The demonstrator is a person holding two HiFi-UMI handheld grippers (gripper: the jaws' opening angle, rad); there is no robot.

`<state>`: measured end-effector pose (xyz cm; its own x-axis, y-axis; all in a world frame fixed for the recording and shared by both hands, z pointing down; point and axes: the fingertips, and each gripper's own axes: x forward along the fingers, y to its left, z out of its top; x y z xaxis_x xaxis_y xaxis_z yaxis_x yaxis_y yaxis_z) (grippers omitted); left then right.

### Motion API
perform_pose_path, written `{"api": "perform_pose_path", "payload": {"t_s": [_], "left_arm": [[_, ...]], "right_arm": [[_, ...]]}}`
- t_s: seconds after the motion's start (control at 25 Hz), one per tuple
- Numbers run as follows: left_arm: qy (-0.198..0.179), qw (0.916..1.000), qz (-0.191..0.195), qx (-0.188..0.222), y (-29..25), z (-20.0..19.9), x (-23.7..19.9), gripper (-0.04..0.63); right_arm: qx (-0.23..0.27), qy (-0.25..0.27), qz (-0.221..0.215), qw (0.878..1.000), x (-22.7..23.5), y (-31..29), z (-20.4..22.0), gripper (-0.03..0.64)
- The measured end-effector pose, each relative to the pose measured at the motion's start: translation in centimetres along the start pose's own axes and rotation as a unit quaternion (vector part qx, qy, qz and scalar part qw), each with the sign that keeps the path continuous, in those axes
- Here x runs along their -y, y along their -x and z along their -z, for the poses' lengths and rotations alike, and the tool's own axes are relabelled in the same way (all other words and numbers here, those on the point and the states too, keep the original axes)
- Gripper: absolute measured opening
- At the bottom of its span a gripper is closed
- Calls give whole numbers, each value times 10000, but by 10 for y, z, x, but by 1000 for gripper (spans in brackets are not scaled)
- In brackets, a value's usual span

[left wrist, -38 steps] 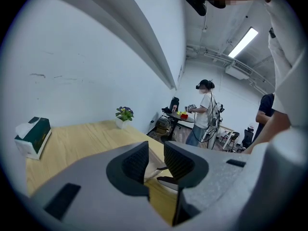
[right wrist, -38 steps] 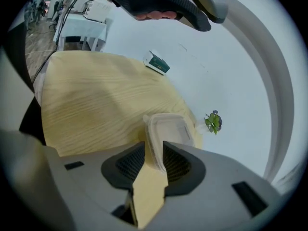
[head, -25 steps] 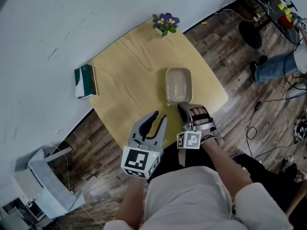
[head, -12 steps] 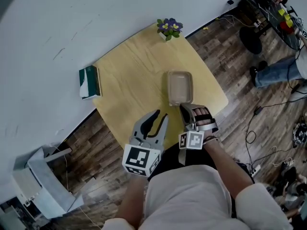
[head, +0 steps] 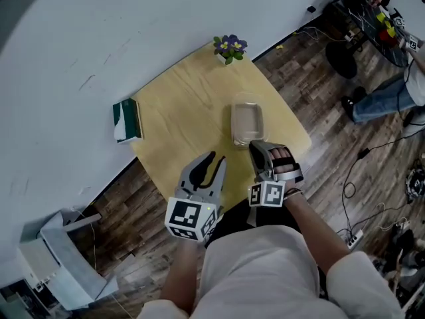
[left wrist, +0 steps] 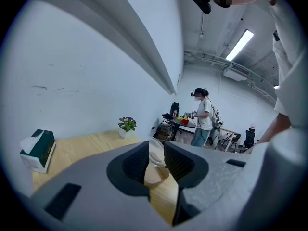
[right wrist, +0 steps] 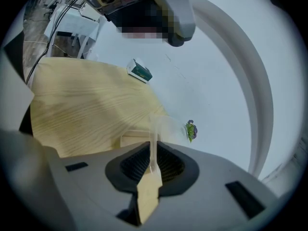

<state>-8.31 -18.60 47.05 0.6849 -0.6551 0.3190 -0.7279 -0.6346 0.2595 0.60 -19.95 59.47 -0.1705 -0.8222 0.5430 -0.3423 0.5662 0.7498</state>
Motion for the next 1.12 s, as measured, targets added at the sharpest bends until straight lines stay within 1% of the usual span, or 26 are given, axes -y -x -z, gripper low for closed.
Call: {"api": "perform_pose_path", "payload": {"t_s": [0.32, 0.48, 0.72, 0.88, 1.12], "left_arm": [[-42, 9999, -70, 86, 5, -4, 10, 95], [-80, 9998, -134, 110, 6, -6, 21, 95], [-162, 9993, -300, 157, 9, -9, 44, 95], [-143, 9988, -422, 219, 10, -11, 61, 95], [-143, 9976, -608, 293, 13, -14, 90, 94]], "right_arm": [[282, -541, 247, 9978, 38, 27, -6, 46], [465, -691, 325, 9960, 54, 44, -6, 44], [879, -995, 245, 9908, 73, 74, -6, 43], [1051, -1123, 78, 9881, 82, 93, -2, 43], [1338, -1520, -88, 9792, 97, 130, 9, 43]]}}
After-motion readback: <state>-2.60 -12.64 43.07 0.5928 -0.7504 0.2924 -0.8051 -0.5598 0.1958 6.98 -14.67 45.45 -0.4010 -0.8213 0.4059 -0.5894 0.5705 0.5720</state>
